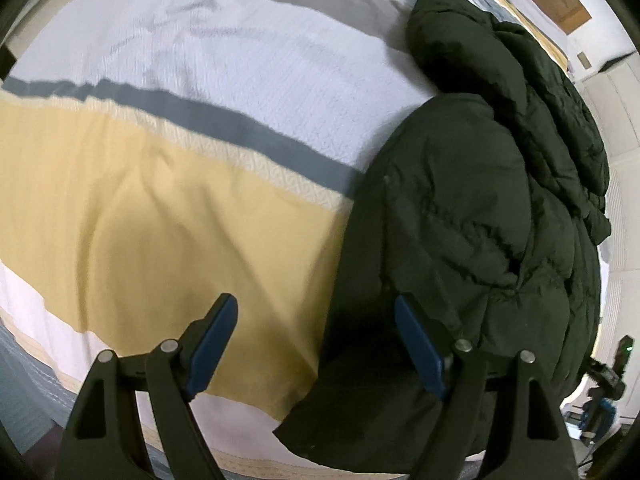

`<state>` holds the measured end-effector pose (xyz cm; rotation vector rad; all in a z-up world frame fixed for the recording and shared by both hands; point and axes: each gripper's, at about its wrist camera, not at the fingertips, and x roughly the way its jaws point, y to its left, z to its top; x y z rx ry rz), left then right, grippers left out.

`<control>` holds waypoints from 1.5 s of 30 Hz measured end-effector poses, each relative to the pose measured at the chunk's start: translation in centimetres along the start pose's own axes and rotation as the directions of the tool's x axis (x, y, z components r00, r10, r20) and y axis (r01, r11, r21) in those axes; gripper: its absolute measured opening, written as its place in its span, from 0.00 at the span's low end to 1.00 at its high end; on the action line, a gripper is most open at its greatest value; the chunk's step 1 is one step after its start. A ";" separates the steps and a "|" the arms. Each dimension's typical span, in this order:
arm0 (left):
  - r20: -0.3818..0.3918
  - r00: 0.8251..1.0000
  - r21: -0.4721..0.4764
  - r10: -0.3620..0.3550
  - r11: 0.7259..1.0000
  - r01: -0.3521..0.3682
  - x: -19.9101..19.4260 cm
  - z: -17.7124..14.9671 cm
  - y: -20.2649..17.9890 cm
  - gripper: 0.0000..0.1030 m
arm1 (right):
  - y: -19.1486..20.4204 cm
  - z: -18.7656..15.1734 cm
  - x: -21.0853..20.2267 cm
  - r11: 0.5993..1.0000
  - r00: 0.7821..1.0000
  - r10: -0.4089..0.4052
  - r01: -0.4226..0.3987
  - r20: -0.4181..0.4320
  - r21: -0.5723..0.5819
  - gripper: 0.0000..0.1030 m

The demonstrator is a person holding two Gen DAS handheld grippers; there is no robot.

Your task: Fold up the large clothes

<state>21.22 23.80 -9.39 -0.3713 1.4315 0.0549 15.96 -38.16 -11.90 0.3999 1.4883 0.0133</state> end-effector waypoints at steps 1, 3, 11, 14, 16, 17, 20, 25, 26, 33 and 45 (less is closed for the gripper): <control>-0.006 1.000 -0.004 -0.012 1.000 0.012 0.3 -0.2 0.2 0.78 | -0.1 -0.1 0.5 1.000 1.000 0.011 -0.010 -0.009 0.012 0.99; -0.019 0.999 -0.007 -0.042 0.999 0.041 0.7 -0.4 0.3 0.78 | -0.1 -0.4 1.6 1.000 1.000 0.009 -0.008 -0.026 0.023 0.99; -0.111 0.954 -0.039 -0.278 0.961 0.275 2.4 -2.3 -0.2 0.78 | 0.6 -1.3 3.8 0.999 0.996 0.043 -0.040 -0.075 0.030 0.99; -0.155 0.930 -0.036 -0.333 0.943 0.331 3.2 -3.6 -1.0 0.78 | 0.8 -1.7 4.3 0.998 0.995 0.052 -0.050 -0.087 0.031 0.99; -0.183 0.922 -0.033 -0.341 0.939 0.341 3.7 -4.6 -1.2 0.78 | 0.7 -2.3 4.6 0.998 0.994 0.061 -0.058 -0.093 0.031 0.99; -0.191 0.920 -0.030 -0.341 0.939 0.342 3.9 -4.8 -1.4 0.78 | 0.1 -3.4 4.9 0.998 0.994 0.064 -0.061 -0.093 0.033 0.99; -0.189 0.921 -0.026 -0.340 0.940 0.341 4.4 -5.1 -1.5 0.78 | -0.3 -4.5 5.6 0.996 0.991 0.082 -0.078 -0.105 0.044 0.99; -0.178 0.919 -0.037 -0.351 0.936 0.350 4.6 -4.9 -1.7 0.67 | -0.2 -5.9 6.7 0.991 0.982 0.125 -0.117 -0.144 0.062 0.98; -0.178 0.916 -0.044 -0.359 0.933 0.357 4.6 -4.9 -1.7 0.63 | -0.2 -6.2 6.8 0.990 0.979 0.137 -0.128 -0.151 0.066 0.96; -0.164 0.911 -0.063 -0.379 0.925 0.374 4.1 -5.1 -2.3 0.26 | -0.8 -8.4 7.2 0.973 0.960 0.226 -0.213 -0.164 0.094 0.49; -0.086 0.885 -0.084 -0.457 0.889 0.451 0.1 -3.8 -3.6 0.13 | 4.2 -7.4 5.7 0.952 0.948 0.302 -0.305 -0.102 -0.015 0.11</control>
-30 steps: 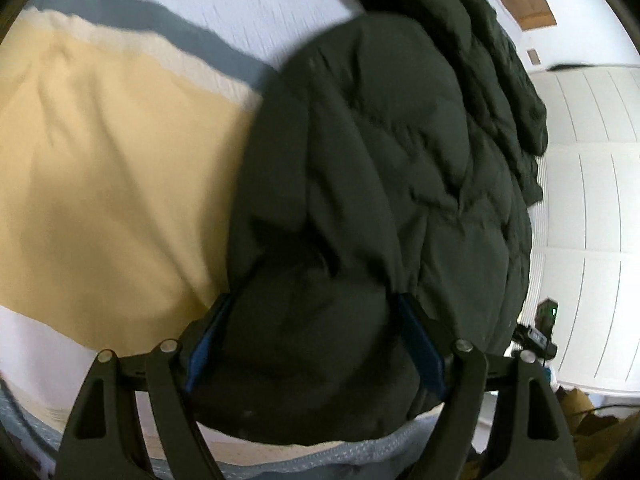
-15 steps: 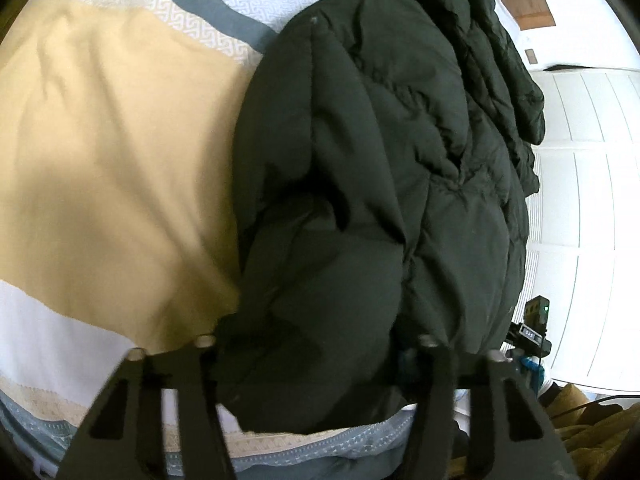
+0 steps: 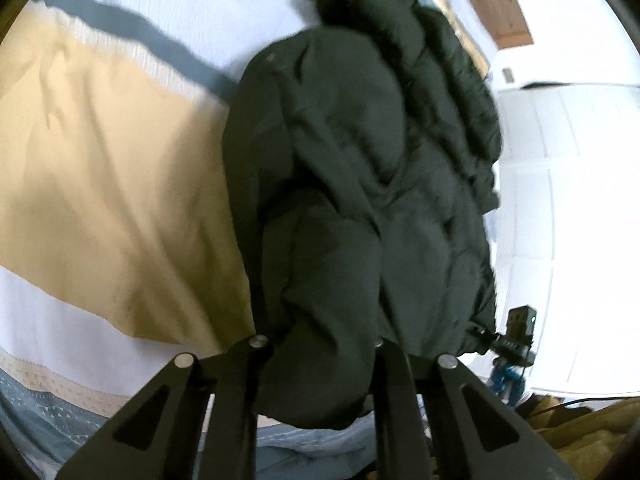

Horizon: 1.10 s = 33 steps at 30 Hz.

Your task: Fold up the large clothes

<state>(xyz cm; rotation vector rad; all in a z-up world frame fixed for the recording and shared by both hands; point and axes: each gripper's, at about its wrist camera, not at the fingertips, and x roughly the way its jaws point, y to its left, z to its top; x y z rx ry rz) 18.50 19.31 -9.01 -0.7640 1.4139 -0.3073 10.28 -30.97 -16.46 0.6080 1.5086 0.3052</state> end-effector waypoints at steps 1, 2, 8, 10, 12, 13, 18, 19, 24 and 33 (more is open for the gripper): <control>0.014 1.000 0.002 -0.008 1.000 0.008 -0.5 0.3 -0.4 0.12 | 0.3 0.0 -0.4 1.000 1.000 0.002 -0.002 0.016 -0.006 0.11; 0.024 1.000 0.006 -0.009 1.000 0.009 -0.9 0.6 -0.6 0.12 | 0.7 0.2 -1.0 1.000 0.999 0.006 -0.005 0.036 -0.011 0.11; 0.097 0.994 0.017 -0.040 0.999 0.038 -3.2 3.0 -2.7 0.12 | 2.1 2.8 -5.2 1.000 0.983 0.003 0.002 0.186 -0.027 0.10; 0.121 0.991 0.019 -0.061 0.998 0.059 -4.2 3.8 -3.2 0.12 | 3.2 3.7 -6.7 0.999 0.972 0.005 0.004 0.235 -0.039 0.10; 0.147 0.985 0.023 -0.091 0.996 0.089 -5.2 4.8 -4.3 0.12 | 4.4 5.4 -8.2 0.999 0.963 0.011 0.001 0.268 -0.046 0.10; 0.156 0.983 0.028 -0.100 0.995 0.097 -5.7 5.3 -4.6 0.12 | 4.2 5.8 -9.2 0.999 0.960 0.016 -0.002 0.280 -0.050 0.10; 0.202 0.965 0.046 -0.168 0.986 0.162 -7.6 8.8 -8.6 0.12 | 6.1 8.5 -12.6 0.997 0.939 0.062 -0.039 0.338 -0.072 0.10; 0.209 0.962 0.055 -0.175 0.984 0.167 -7.9 9.4 -9.4 0.12 | 7.1 9.5 -13.1 0.996 0.935 0.072 -0.049 0.348 -0.074 0.10; 0.258 0.943 0.143 -0.212 0.973 0.180 -10.3 13.8 -14.3 0.12 | 10.7 13.9 -15.9 0.991 0.903 0.123 -0.093 0.411 -0.093 0.10; 0.343 0.918 0.129 -0.201 0.978 0.166 -11.4 24.4 -17.4 0.13 | 11.1 24.1 -19.8 0.982 0.842 0.134 -0.185 0.523 0.045 0.10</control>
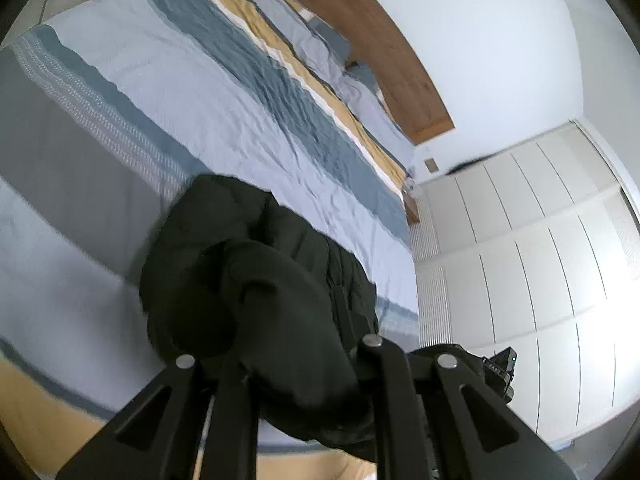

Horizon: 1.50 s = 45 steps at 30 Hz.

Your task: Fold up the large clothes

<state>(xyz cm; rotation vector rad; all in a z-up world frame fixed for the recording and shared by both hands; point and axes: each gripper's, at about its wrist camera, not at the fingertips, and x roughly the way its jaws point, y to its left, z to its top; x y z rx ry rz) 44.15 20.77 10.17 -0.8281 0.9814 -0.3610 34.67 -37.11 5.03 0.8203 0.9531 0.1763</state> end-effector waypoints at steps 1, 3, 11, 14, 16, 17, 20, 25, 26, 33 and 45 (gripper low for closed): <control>0.003 1.000 -0.011 0.009 1.000 -0.009 1.0 1.2 0.3 0.13 | -0.2 1.3 0.9 1.000 1.000 -0.014 0.014 0.007 0.024 0.10; 0.002 1.000 -0.024 0.022 0.999 -0.022 2.9 3.5 0.9 0.13 | -0.7 3.3 2.8 0.997 0.999 -0.042 0.041 0.012 0.065 0.10; -0.043 0.987 -0.067 0.158 0.985 -0.161 14.3 12.2 4.0 0.16 | -3.6 11.2 12.3 0.962 0.987 -0.161 0.157 -0.001 0.224 0.12; -0.087 0.972 -0.055 0.217 0.973 -0.222 18.6 13.7 5.4 0.18 | -5.1 12.7 16.0 0.945 0.978 -0.205 0.206 -0.029 0.256 0.13; -0.115 0.965 -0.070 0.237 0.967 -0.246 21.3 14.1 6.8 0.21 | -6.3 13.3 17.8 0.928 0.972 -0.231 0.232 -0.038 0.291 0.16; -0.125 0.963 -0.088 0.237 0.965 -0.249 22.2 14.1 7.4 0.22 | -6.8 13.4 18.8 0.922 0.967 -0.248 0.252 -0.050 0.295 0.16; -0.139 0.968 -0.150 0.210 0.961 -0.230 23.4 13.7 9.0 0.27 | -7.9 13.3 20.5 0.904 0.954 -0.291 0.300 -0.076 0.305 0.18; -0.093 0.990 -0.225 0.108 0.966 -0.127 22.1 14.3 9.2 0.50 | -8.1 13.4 20.8 0.907 0.958 -0.279 0.287 -0.071 0.308 0.38; -0.072 0.994 -0.242 0.079 0.966 -0.094 21.4 14.6 8.9 0.56 | -7.9 13.5 20.5 0.908 0.961 -0.271 0.275 -0.059 0.315 0.48; 0.063 0.997 -0.200 0.044 0.979 -0.031 15.6 16.9 5.1 0.66 | -5.8 14.1 16.9 0.921 0.971 -0.233 0.205 0.046 0.330 0.82; 0.093 0.972 0.185 0.217 0.955 -0.231 10.8 8.6 -3.0 0.66 | 2.1 10.4 9.6 0.968 0.958 -0.247 0.250 0.149 -0.001 0.84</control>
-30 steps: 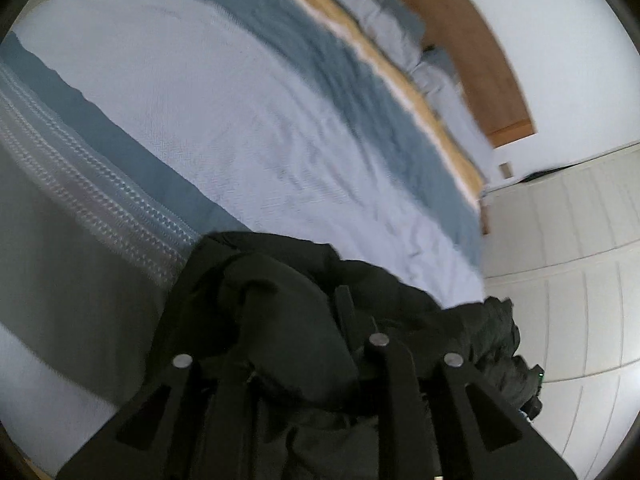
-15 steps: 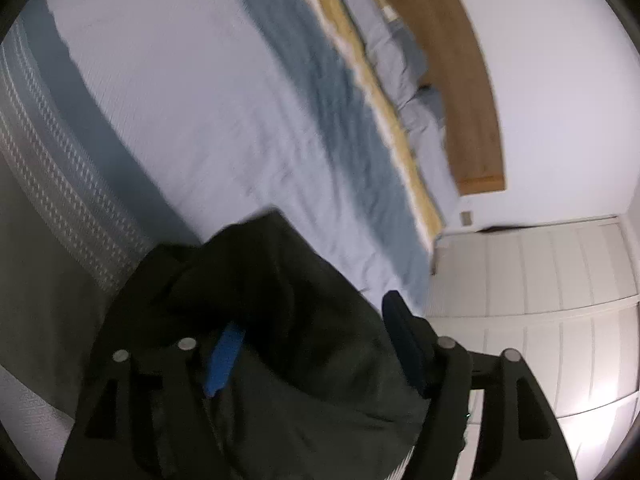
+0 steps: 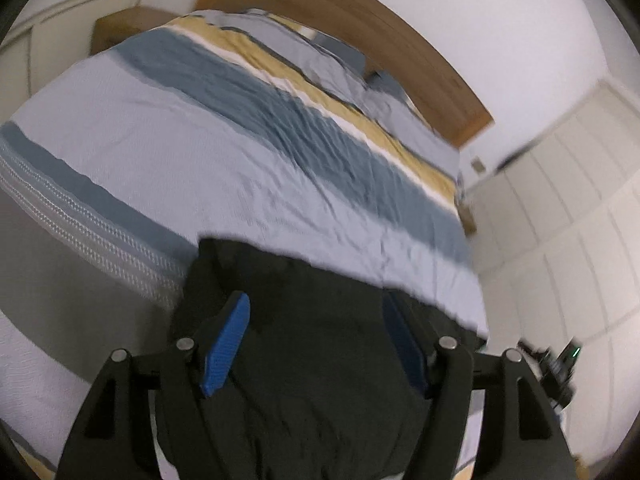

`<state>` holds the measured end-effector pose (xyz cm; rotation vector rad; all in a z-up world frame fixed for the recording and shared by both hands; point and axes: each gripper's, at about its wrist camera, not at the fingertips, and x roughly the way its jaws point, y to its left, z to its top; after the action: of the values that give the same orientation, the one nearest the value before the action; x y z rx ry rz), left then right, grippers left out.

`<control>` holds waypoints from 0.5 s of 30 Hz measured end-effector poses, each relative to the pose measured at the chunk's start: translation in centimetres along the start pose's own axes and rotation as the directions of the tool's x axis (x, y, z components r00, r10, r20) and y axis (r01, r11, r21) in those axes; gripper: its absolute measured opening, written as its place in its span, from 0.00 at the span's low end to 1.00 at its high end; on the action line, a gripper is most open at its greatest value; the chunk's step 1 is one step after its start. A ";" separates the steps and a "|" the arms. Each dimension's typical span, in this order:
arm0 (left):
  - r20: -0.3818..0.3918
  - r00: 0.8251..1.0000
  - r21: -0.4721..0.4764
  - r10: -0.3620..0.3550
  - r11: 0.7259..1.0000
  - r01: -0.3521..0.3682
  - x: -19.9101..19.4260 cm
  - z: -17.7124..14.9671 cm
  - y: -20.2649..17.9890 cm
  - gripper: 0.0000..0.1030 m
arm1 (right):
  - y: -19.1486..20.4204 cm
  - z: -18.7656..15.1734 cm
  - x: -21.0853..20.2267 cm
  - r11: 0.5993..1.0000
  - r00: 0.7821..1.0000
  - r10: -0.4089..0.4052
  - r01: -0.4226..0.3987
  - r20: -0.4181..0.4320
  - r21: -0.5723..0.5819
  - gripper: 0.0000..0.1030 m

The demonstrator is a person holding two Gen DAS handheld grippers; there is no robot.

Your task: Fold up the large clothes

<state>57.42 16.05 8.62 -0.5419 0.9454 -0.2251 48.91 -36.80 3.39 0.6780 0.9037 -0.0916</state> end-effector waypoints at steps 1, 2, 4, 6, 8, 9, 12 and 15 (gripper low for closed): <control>-0.004 1.000 0.028 0.010 1.000 -0.010 0.0 -1.4 -0.7 0.66 | 0.8 -1.1 -0.8 0.998 1.000 -0.004 0.004 0.002 -0.060 0.84; -0.004 1.000 0.053 0.021 0.998 -0.021 0.0 -2.7 -1.2 0.66 | 1.3 -2.0 -1.2 0.995 1.000 -0.004 0.004 0.004 -0.098 0.84; -0.001 0.999 0.112 0.053 0.992 -0.052 0.4 -5.9 -2.4 0.66 | 2.6 -4.6 -2.2 0.982 1.000 0.007 -0.006 0.001 -0.186 0.84; 0.001 0.998 0.138 0.061 0.989 -0.060 0.7 -8.3 -3.1 0.66 | 3.6 -7.5 -2.8 0.967 1.000 0.020 -0.022 -0.010 -0.255 0.84; -0.003 0.998 0.164 0.068 0.984 -0.067 1.5 -11.2 -3.8 0.66 | 4.6 -10.8 -2.8 0.945 0.999 0.030 -0.038 -0.030 -0.326 0.84; -0.004 0.997 0.171 0.073 0.983 -0.071 1.8 -12.1 -4.2 0.66 | 4.9 -12.0 -2.7 0.934 0.999 0.028 -0.038 -0.034 -0.354 0.84; -0.008 0.997 0.194 0.079 0.978 -0.076 2.9 -14.8 -5.0 0.66 | 5.9 -16.0 -2.0 0.902 0.999 0.031 -0.044 -0.039 -0.429 0.84; 0.009 0.995 0.240 0.095 0.966 -0.094 3.9 -17.0 -6.1 0.66 | 6.4 -18.8 -1.0 0.882 0.999 0.031 -0.044 -0.035 -0.469 0.84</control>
<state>46.07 3.49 1.18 -0.2728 0.9284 -0.2502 37.42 -21.06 -0.71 0.2414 0.8941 0.1706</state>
